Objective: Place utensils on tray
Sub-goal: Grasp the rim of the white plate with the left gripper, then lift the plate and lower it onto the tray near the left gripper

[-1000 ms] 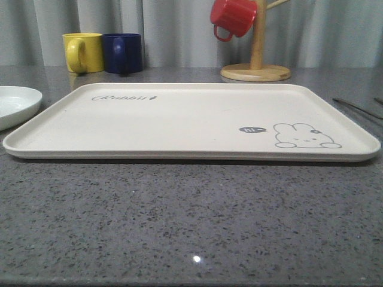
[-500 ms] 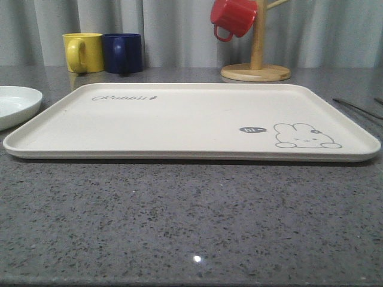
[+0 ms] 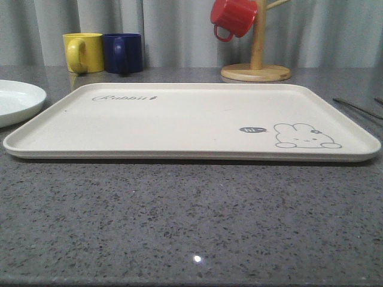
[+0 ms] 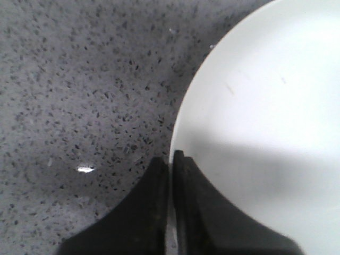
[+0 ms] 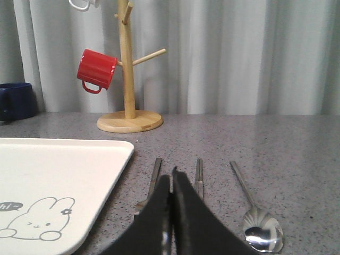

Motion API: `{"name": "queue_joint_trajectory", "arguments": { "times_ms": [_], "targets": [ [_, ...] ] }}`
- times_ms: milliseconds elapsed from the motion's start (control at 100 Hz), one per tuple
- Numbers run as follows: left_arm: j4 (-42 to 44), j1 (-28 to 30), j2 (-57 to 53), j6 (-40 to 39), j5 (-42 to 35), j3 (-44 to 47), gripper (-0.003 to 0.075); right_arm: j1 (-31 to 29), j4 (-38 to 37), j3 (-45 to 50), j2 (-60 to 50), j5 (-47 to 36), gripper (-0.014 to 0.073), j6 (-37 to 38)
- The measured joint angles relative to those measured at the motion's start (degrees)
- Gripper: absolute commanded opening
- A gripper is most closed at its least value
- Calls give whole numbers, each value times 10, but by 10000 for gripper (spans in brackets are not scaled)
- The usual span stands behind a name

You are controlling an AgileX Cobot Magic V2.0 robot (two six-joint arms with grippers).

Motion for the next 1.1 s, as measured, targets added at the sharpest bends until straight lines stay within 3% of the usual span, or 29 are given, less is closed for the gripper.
{"name": "queue_joint_trajectory", "arguments": {
  "times_ms": [200,440,730,920,1100],
  "targets": [
    [-105,47,-65,72,23,-18,-17,0,0,0,0,0,-68,0],
    [-221,44,-113,134,46,-23,-18,0,0,0,0,0,-68,0],
    [-258,-68,-109,156,52,-23,-18,0,0,0,0,0,-68,0],
    [-267,-155,-69,155,21,-23,-18,0,0,0,0,0,-68,0],
    [-288,-196,-15,152,-18,-23,-18,0,0,0,0,0,-68,0]
  ]
}}
